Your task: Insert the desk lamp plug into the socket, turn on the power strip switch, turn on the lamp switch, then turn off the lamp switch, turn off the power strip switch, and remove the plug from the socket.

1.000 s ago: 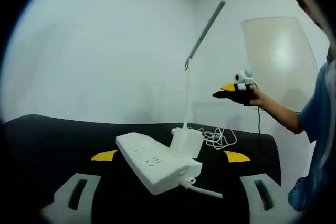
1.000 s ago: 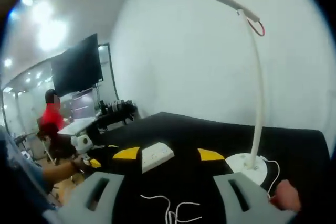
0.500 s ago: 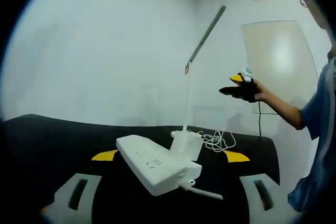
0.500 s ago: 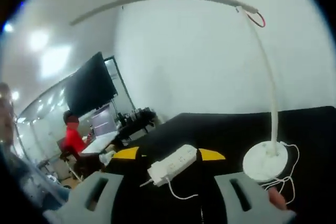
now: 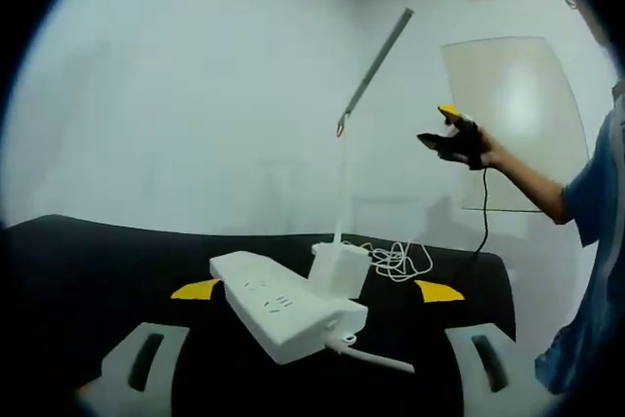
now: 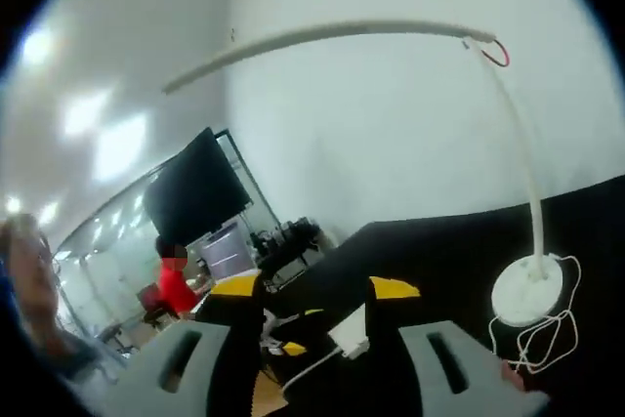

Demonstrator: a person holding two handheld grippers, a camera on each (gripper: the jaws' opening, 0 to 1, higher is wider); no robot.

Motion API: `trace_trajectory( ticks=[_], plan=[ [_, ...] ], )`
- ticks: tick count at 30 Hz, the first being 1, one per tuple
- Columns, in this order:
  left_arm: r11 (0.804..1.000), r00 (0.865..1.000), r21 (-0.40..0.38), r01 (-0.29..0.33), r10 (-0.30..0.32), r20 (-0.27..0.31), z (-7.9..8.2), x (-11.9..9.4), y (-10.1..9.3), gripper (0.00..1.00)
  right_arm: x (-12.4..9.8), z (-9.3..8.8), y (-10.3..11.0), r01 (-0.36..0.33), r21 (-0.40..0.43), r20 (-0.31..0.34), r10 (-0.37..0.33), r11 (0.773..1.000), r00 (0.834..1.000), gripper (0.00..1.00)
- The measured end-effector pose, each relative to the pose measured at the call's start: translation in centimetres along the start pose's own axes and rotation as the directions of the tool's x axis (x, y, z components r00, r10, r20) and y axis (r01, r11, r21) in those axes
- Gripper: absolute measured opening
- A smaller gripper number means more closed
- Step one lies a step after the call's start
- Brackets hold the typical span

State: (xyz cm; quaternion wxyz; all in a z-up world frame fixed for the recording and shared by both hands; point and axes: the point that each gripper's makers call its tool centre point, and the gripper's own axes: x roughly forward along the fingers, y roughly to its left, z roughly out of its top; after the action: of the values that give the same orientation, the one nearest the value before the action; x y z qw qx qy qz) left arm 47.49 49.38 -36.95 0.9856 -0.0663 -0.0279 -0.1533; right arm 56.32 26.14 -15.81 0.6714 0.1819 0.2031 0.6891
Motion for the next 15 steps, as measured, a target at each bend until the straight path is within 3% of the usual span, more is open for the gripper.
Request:
trace_trajectory(
  ticks=[3,7,10,13,15],
  plan=[
    [1.000,1.000,0.004,0.004,-0.004,-0.001,0.0,0.0,0.0,0.74,0.1,0.8,1.1,-0.057,0.087,0.001,0.058,0.995,0.998,0.42],
    [1.000,1.000,0.006,0.001,-0.002,0.008,0.1,-0.1,0.3,0.73,0.2,2.3,2.4,-0.117,0.135,0.032,0.114,0.984,0.993,0.42],
    [1.000,1.000,0.005,0.003,-0.003,0.014,0.2,-0.1,0.5,0.73,0.3,3.3,3.7,-0.180,0.201,0.055,0.173,0.963,0.983,0.42],
    [1.000,1.000,0.009,0.008,-0.008,0.016,0.3,-0.1,-1.1,0.73,0.3,4.9,4.4,-0.232,0.253,0.104,0.211,0.939,0.972,0.42],
    [1.000,1.000,0.008,0.010,-0.010,0.016,0.3,-0.1,-1.0,0.73,0.0,6.0,4.5,-0.244,0.271,0.123,0.218,0.931,0.968,0.42]
  ],
)
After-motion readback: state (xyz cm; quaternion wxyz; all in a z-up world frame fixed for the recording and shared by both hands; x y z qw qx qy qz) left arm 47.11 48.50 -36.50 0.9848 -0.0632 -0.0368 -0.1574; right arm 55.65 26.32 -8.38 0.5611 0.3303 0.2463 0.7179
